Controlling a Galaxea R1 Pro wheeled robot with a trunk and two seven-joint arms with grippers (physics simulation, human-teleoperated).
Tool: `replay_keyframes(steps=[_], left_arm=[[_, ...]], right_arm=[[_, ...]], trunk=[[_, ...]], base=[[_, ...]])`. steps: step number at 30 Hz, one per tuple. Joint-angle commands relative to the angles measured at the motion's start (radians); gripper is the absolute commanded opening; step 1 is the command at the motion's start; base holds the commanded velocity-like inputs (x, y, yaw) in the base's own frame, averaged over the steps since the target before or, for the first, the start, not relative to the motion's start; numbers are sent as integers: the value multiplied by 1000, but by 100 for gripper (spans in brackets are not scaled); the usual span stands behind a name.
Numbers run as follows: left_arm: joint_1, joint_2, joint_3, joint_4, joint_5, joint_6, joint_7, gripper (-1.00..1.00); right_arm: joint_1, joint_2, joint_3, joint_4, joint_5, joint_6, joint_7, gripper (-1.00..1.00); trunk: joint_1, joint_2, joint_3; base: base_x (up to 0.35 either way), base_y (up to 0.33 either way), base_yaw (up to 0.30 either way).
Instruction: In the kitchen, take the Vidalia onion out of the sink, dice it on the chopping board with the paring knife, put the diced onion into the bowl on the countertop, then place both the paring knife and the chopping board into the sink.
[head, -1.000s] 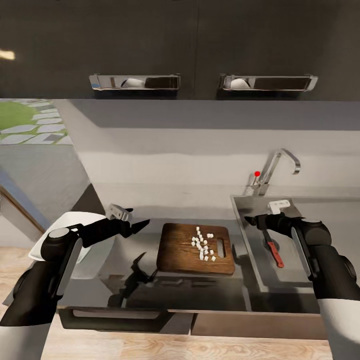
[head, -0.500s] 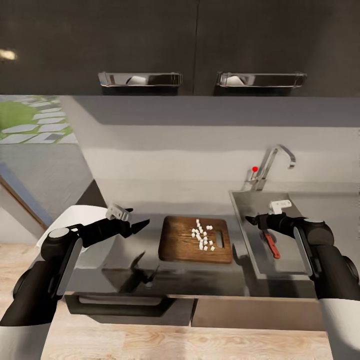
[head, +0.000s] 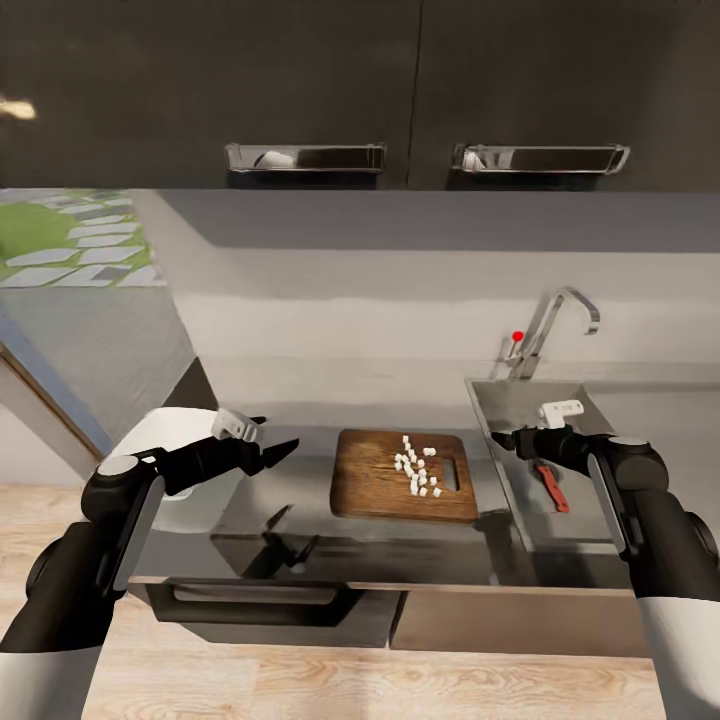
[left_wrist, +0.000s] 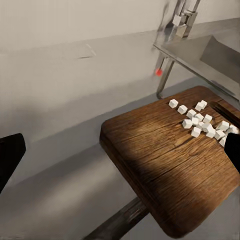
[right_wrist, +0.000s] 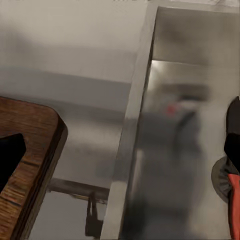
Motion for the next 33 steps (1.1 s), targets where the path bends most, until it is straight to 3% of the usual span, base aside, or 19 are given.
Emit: replay_keyframes(steps=[1,19,33], left_arm=[[-1,1,0,0,4,7,-1,100],[-1,1,1,0,4,7,-1,100],[-1,1,1,0,4,6,-1,100]], right_arm=[[-1,0,-1,-1,9,4,9,100],[-1,0,0,-1,9,4,9,100],[0,2,11,0,9,4,6,100]], trunk=[[1,-2,-2],[1,-2,0],[1,-2,0]], base=[[0,185,0],[0,18,-110],[-48,156,-3]])
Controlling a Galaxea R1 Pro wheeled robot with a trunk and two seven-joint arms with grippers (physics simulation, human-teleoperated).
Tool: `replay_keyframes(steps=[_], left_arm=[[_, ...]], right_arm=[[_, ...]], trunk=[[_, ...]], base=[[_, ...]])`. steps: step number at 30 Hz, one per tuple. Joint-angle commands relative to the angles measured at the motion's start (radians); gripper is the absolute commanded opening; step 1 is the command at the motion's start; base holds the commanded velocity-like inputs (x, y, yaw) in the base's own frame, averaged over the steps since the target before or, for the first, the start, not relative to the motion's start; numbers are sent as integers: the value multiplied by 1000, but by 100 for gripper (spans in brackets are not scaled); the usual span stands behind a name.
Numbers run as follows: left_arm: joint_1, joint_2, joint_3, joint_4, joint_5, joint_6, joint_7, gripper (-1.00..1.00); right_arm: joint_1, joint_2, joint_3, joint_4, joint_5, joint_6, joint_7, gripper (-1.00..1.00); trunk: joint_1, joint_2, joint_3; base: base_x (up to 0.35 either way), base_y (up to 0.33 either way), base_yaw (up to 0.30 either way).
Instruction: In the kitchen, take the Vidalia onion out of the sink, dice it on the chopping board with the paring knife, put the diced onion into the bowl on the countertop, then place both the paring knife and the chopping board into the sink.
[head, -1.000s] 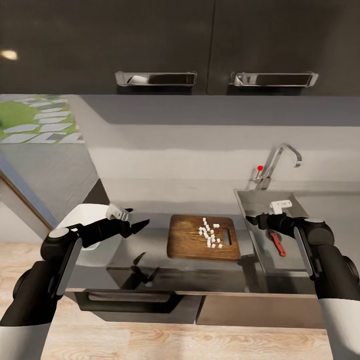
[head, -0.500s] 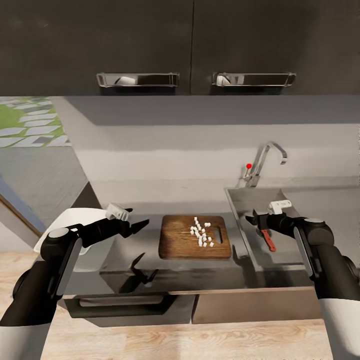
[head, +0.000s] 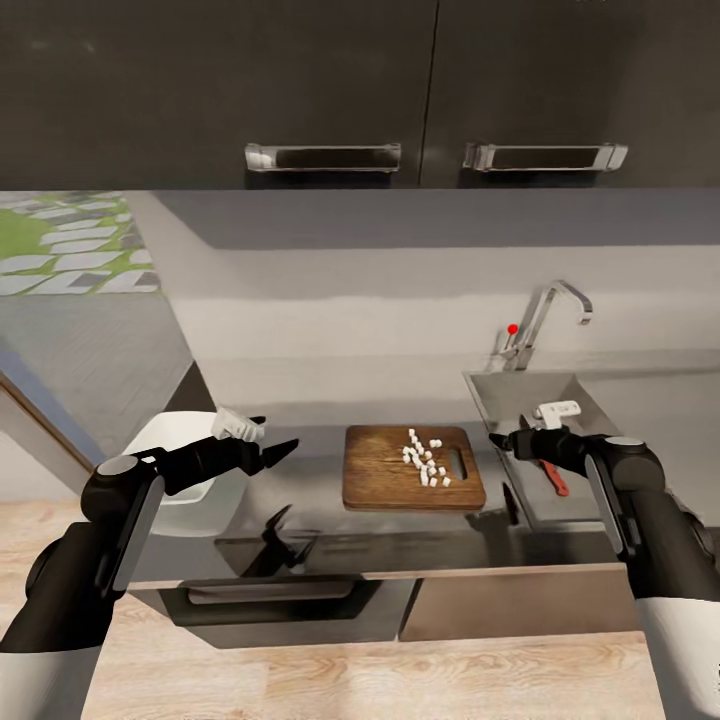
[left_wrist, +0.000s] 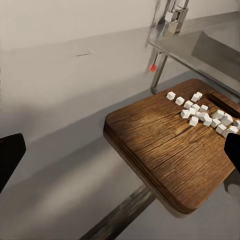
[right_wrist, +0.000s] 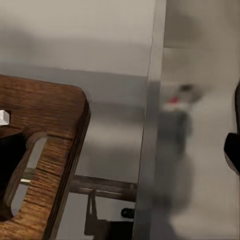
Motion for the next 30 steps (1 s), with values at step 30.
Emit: replay_keyframes(steps=[30], left_arm=[[-1,-1,-2,-1,4,8,-2,100]], right_arm=[[-1,72,36,15,8,6,-168,100]], trunk=[[1,-2,-2]], base=[[0,9,0]])
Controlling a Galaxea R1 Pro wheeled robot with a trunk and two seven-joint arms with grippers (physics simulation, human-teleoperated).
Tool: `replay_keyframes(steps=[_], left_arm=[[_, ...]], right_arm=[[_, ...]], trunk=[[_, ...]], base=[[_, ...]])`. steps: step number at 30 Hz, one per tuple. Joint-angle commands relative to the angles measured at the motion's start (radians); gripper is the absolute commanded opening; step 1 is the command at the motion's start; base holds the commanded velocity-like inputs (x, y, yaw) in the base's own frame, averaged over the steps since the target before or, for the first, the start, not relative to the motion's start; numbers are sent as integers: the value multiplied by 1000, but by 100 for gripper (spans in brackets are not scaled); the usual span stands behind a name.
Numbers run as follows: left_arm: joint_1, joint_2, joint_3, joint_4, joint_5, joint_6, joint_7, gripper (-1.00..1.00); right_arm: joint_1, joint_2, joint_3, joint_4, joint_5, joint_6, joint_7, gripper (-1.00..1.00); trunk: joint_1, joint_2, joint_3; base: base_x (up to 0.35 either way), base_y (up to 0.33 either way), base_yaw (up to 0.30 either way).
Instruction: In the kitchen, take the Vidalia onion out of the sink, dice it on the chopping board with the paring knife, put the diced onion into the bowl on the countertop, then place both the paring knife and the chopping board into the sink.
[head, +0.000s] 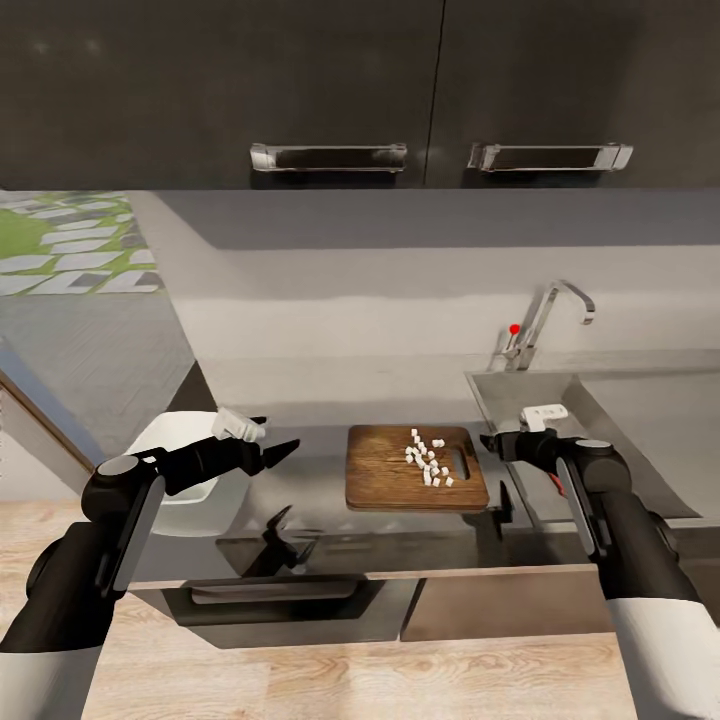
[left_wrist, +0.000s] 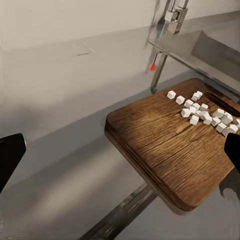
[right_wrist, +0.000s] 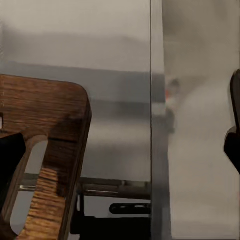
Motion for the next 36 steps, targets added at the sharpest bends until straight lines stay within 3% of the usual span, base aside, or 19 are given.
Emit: replay_keyframes(steps=[1,15,20,36], left_arm=[[-1,1,-1,0,4,7,-1,100],[-1,1,1,0,4,6,0,100],[-1,1,1,0,4,6,0,100],[-1,1,0,0,4,7,-1,100]], right_arm=[[-1,0,-1,0,9,4,8,100],[-2,1,-3,59,10,1,-56,100],[-2,1,-6,110,10,1,-59,100],[-2,1,-7,120,8,1,-70,100]], trunk=[[1,-2,-2],[1,-2,-2],[1,-2,-2],[1,-2,-2]], base=[[0,221,0],[0,57,0],[0,0,0],[0,25,0]])
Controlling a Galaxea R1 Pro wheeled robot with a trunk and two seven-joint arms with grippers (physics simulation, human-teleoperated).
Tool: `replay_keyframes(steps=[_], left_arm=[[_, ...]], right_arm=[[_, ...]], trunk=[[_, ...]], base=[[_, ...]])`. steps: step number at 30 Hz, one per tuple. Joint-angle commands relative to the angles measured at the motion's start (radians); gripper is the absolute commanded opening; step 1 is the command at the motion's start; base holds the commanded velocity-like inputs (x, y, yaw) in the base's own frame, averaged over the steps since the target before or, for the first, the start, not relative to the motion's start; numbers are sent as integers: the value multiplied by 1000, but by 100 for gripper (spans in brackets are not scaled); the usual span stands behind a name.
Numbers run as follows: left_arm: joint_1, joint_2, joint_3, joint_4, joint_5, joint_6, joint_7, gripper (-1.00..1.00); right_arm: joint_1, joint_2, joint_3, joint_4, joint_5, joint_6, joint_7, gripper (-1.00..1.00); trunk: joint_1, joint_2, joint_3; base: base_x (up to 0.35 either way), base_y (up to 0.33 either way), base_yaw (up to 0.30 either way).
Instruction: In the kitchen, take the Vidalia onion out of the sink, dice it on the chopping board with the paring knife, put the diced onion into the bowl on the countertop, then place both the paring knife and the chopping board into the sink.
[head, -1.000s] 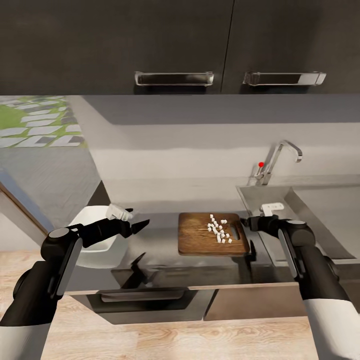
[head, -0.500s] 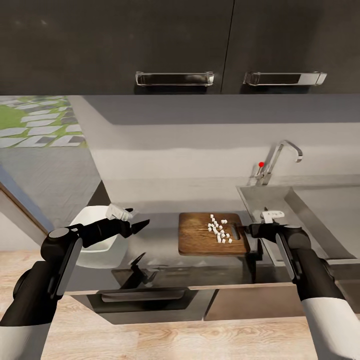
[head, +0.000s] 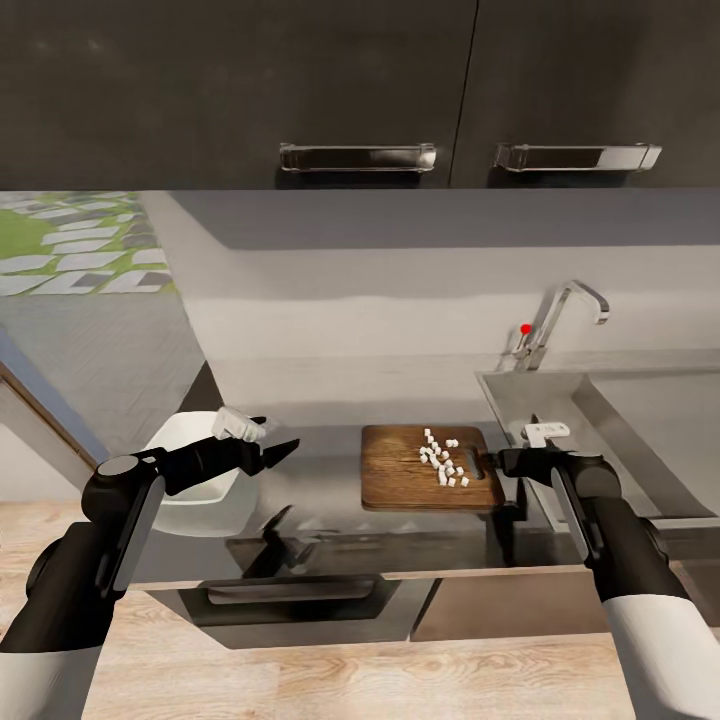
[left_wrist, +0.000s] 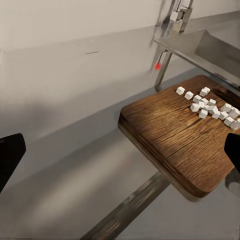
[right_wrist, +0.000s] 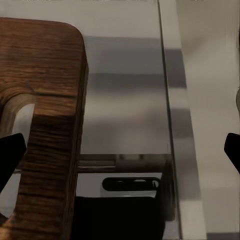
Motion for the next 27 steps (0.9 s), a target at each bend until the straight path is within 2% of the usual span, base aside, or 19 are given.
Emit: replay_keyframes(steps=[1,27], left_arm=[[-1,1,0,0,4,7,-1,100],[-1,1,0,0,4,8,-1,100]], right_arm=[[-1,0,-1,-1,9,4,8,100],[-1,1,2,-3,7,3,12,100]], trunk=[[1,-2,-2],[1,-2,-2]], base=[[0,60,0],[24,21,0]])
